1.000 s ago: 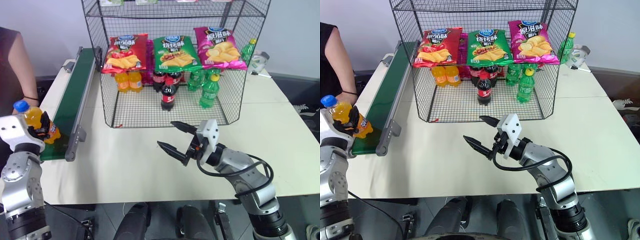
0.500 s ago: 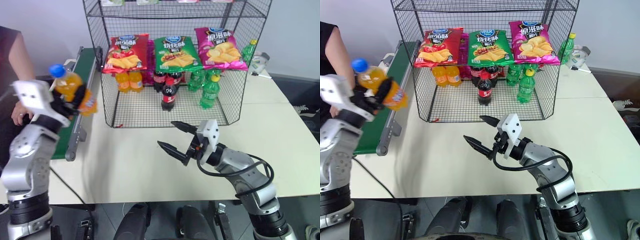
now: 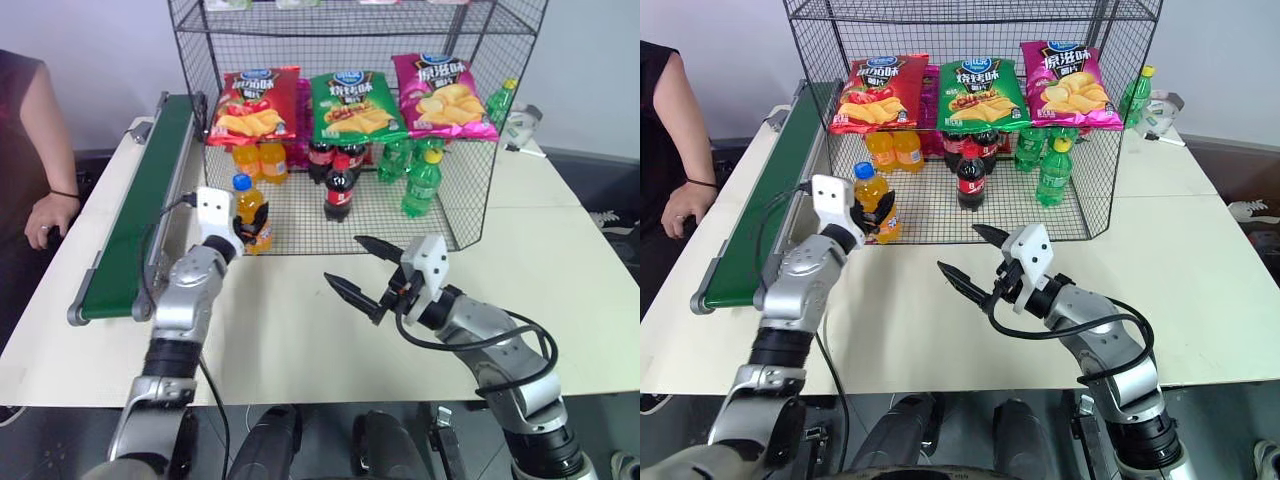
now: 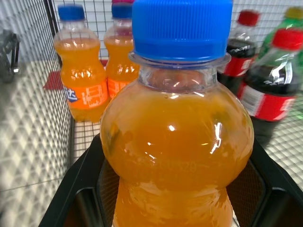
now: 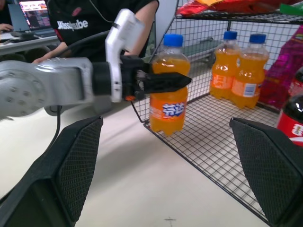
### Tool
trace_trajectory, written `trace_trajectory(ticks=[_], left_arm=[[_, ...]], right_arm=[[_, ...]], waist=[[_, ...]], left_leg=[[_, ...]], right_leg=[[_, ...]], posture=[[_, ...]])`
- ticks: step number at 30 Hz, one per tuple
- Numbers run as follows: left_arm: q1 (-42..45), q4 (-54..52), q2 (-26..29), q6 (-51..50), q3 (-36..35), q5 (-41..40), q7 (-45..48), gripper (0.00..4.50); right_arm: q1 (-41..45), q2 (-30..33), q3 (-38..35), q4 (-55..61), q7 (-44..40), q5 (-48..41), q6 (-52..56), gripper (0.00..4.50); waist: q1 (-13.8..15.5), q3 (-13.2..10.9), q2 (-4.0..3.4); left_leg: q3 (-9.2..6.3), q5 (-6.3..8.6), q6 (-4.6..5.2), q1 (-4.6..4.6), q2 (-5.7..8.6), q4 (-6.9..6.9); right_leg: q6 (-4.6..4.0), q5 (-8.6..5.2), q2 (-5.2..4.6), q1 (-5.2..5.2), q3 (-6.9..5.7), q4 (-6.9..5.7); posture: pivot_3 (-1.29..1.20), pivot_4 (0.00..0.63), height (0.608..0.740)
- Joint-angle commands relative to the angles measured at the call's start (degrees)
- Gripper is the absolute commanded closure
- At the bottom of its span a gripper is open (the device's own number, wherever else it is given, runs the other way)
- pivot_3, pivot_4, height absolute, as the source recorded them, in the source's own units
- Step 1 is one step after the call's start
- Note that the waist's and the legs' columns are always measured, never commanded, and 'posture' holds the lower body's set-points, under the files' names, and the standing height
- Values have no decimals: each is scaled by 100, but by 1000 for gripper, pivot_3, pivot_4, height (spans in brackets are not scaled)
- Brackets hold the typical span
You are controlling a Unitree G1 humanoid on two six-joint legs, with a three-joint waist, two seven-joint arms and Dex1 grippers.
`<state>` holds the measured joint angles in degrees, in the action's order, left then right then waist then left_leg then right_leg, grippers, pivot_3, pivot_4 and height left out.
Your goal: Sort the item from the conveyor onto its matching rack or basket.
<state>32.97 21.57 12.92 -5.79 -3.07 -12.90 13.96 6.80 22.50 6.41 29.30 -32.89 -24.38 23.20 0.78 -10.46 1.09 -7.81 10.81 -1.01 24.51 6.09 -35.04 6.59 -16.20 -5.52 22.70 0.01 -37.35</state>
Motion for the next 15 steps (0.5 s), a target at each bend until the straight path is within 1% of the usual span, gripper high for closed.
trace_trajectory(ticks=[1, 4, 7, 12, 15], left_arm=[[572, 665, -126, 970, -114, 185, 21, 2006], [1150, 1845, -306, 1620, -167, 241, 97, 2006], [1613, 2943, -344, 2307, -199, 456, -102, 2006], [1990, 3975, -377, 3017, -271, 608, -421, 2006], [2120, 4332, -407, 3139, -358, 578, -467, 2006]], right_arm=[[-60, 11, -63, 299, 25, 23, -136, 0], [-163, 6, -100, 344, 49, 77, -201, 0], [-230, 4, -115, 383, 79, 123, -255, 0], [-191, -46, -60, 431, 184, 175, -224, 0], [-131, -70, -30, 433, 246, 202, -194, 0]], waist=[[-3, 0, 0], [-6, 0, 0], [-14, 0, 1], [-35, 0, 1], [-25, -1, 1]], left_leg=[[0, 0, 0, 0, 0, -1], [1, 0, 0, 0, 2, -1], [1, 0, 1, 0, 3, -3], [2, 0, 1, 0, 2, -1], [2, -1, 1, 0, 3, -4]], right_leg=[[0, 0, 0, 0, 0, 0], [2, 0, 1, -1, 0, 0], [3, 1, 6, -2, -3, -1], [5, 1, 8, 0, -2, -2], [6, 1, 8, 0, -3, -6]], posture=[[0, 150, 740], [0, 150, 740], [0, 150, 740], [0, 150, 740], [0, 150, 740]])
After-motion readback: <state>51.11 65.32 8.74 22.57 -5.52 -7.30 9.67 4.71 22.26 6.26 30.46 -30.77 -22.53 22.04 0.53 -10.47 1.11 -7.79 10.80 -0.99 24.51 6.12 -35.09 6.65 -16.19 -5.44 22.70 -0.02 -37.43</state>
